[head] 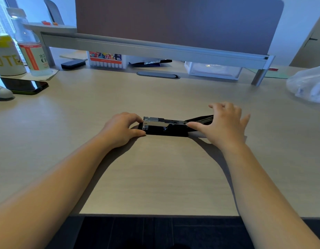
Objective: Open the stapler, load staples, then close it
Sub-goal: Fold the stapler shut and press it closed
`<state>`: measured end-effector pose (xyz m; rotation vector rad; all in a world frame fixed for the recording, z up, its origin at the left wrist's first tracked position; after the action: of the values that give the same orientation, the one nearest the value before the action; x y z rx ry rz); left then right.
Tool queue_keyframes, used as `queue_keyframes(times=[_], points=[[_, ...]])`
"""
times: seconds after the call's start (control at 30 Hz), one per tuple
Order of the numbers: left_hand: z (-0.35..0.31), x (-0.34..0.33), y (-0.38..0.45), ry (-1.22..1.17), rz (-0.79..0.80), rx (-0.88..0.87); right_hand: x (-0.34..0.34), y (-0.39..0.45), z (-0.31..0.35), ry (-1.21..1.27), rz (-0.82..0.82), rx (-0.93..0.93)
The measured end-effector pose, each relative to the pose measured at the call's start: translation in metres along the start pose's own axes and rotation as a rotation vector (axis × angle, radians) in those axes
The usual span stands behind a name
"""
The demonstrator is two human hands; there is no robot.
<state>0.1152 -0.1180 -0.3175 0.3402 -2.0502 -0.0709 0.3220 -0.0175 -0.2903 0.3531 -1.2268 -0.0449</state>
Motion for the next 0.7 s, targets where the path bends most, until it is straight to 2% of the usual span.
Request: queue_keyframes(times=[0.17, 0.3, 0.4, 0.53, 0.7], points=[[0.002, 0.0, -0.001, -0.032, -0.022, 0.015, 0.0, -0.002, -0.003, 0.574, -0.009, -0.135], [0.003, 0.0, 0.001, -0.039, -0.027, 0.018, 0.0, 0.001, -0.004, 0.863, -0.071, -0.203], [0.002, -0.001, 0.002, -0.031, -0.029, 0.011, -0.004, 0.002, 0.002, 1.066, -0.007, -0.211], [0.002, -0.002, 0.006, -0.024, -0.019, 0.0, -0.01, 0.005, 0.015, 1.137, 0.094, -0.143], [0.0, -0.004, 0.014, -0.023, 0.007, -0.047, -0.009, 0.005, 0.037, 0.992, 0.157, 0.134]])
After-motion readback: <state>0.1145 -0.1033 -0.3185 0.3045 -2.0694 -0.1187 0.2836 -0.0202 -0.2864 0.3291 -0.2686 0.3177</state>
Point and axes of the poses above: each hand's wrist, its own y-axis towards the middle knuckle, its own x-axis out of the back of the hand, z = x × y, the point moved 4 cm from there along y, towards the middle knuckle, and after that the axes turned 10 degrees about -x, right-handed, at the moved point
